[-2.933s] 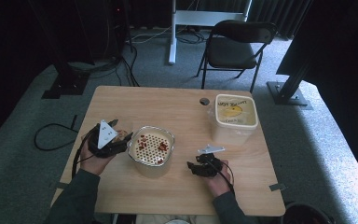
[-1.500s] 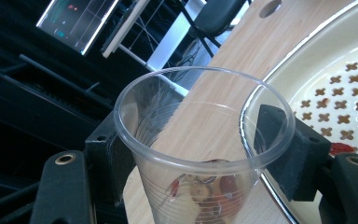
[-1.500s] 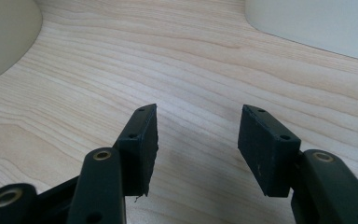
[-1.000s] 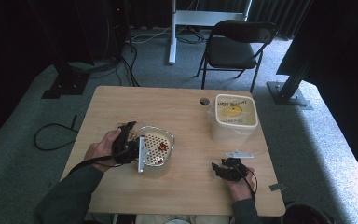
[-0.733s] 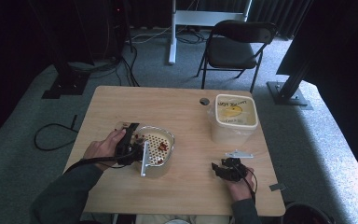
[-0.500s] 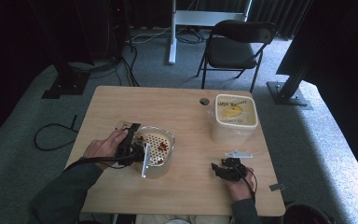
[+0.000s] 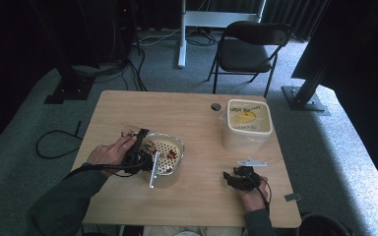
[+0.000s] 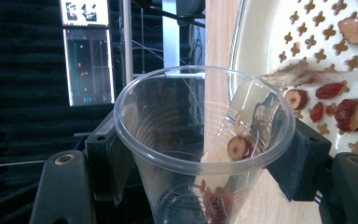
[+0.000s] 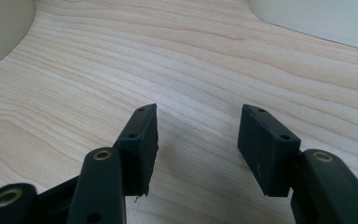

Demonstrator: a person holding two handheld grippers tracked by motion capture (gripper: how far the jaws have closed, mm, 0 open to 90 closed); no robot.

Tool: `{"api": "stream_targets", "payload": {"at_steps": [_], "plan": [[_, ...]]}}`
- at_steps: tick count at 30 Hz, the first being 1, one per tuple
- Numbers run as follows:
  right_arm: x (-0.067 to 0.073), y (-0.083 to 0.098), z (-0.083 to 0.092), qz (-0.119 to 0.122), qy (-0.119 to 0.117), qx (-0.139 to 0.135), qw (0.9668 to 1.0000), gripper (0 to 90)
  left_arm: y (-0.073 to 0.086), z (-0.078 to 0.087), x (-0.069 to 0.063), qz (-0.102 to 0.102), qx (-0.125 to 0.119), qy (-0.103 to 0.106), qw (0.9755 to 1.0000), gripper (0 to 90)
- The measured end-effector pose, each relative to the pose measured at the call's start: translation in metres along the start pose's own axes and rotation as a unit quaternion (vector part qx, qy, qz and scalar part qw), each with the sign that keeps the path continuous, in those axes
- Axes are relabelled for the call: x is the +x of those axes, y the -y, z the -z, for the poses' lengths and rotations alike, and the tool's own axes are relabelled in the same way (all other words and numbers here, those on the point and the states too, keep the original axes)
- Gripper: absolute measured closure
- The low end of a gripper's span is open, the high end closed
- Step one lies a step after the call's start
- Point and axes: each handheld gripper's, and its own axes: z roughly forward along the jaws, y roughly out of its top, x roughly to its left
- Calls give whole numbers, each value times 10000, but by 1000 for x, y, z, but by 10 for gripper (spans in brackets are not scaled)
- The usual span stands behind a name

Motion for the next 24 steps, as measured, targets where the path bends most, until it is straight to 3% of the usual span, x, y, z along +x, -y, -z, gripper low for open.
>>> {"api": "stream_targets", "payload": {"at_steps": [18, 24], "plan": [[0, 0, 0, 0, -8, -9, 10000, 468, -2, 0, 1, -203, 4, -126, 9997, 319], [0, 0, 0, -4, -10, -14, 10000, 468, -2, 1, -2, -374, 17, -233, 9990, 318]]}}
